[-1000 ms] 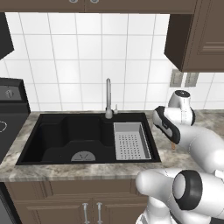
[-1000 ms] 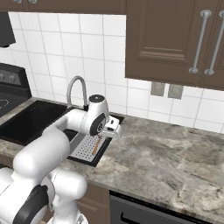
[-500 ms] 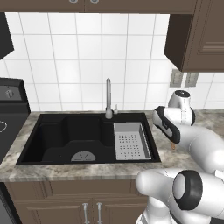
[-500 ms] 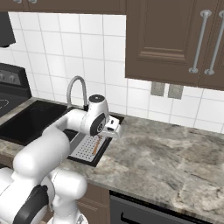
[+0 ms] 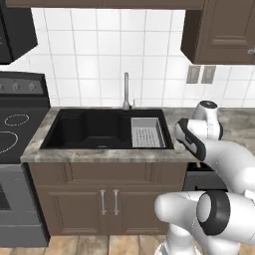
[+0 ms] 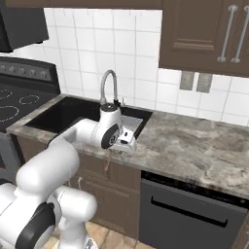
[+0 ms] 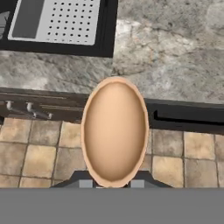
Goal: Take the fork and place it on the left side of the plate. Then take the spoon and place it on the right side of the plate. Make sure they're directly next to the plate.
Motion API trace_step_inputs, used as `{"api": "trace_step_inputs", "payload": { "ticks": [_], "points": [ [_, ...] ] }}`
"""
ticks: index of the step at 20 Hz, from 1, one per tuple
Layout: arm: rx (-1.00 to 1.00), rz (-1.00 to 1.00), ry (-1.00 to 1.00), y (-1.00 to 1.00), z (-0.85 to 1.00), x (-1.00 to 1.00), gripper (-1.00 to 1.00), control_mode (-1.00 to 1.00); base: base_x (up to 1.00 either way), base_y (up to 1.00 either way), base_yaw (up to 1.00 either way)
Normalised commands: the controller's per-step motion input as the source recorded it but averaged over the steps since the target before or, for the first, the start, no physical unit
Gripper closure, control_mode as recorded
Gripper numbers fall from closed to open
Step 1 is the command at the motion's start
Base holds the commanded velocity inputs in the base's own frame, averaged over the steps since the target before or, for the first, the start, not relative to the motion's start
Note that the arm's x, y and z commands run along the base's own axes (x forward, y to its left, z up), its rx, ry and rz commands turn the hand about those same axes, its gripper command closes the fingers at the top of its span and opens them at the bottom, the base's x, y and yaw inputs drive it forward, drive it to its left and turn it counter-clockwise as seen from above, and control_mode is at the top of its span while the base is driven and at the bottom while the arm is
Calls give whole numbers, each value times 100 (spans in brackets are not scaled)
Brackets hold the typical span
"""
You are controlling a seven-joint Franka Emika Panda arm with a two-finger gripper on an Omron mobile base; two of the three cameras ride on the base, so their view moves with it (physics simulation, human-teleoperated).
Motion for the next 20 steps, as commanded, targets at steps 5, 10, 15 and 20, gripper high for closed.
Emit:
{"api": "trace_step_inputs", "payload": {
  "ticks": [5,10,15,20],
  "points": [
    [0,0,0,0,0,0,100,100,-73,24,54],
    [0,0,0,0,0,0,100,100,-40,10,85],
    [0,0,0,0,0,0,100,100,-50,0,94],
    [0,0,0,0,0,0,100,100,-36,5,100]
  ]
}}
